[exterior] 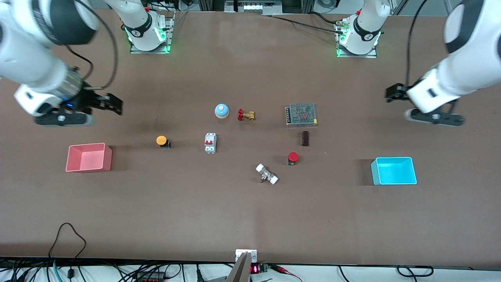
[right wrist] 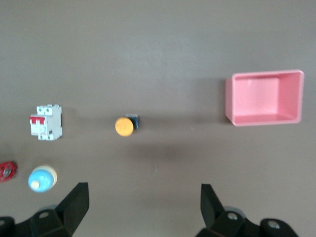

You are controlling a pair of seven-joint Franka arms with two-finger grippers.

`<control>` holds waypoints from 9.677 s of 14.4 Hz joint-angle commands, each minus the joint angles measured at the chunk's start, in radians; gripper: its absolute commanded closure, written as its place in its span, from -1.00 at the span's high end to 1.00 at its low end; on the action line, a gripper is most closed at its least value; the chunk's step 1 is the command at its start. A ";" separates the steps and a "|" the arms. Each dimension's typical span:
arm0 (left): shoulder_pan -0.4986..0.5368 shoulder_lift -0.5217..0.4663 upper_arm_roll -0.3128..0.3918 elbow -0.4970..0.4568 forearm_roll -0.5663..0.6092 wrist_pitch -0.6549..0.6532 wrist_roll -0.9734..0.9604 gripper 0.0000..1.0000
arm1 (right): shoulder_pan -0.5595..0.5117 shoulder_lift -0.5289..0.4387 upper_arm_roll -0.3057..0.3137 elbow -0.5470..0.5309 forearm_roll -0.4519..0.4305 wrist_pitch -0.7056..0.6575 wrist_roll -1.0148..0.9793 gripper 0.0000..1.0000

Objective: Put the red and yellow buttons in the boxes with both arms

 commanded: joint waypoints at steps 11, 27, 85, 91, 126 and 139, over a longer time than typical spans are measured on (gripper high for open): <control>-0.171 0.425 -0.127 0.173 0.037 0.383 -0.414 1.00 | 0.044 0.148 0.048 -0.278 -0.020 0.455 0.080 1.00; -0.282 0.674 -0.111 0.123 0.198 0.783 -0.563 1.00 | 0.056 0.369 0.048 -0.249 -0.161 0.640 0.189 1.00; 0.297 0.583 -0.103 -0.020 0.240 0.771 -0.081 -0.42 | -0.303 0.524 -0.093 0.038 0.032 0.544 -0.706 -0.88; 0.303 0.577 -0.098 -0.011 0.239 0.764 -0.081 1.00 | -0.301 0.532 -0.095 0.038 0.026 0.545 -0.692 -0.86; 0.170 0.121 -0.130 0.312 0.121 -0.047 -0.081 1.00 | -0.065 -0.008 -0.075 0.121 0.023 -0.062 -0.178 1.00; 0.074 -0.070 0.047 0.016 0.025 0.098 0.010 1.00 | 0.015 0.018 -0.075 0.254 -0.043 -0.235 -0.083 1.00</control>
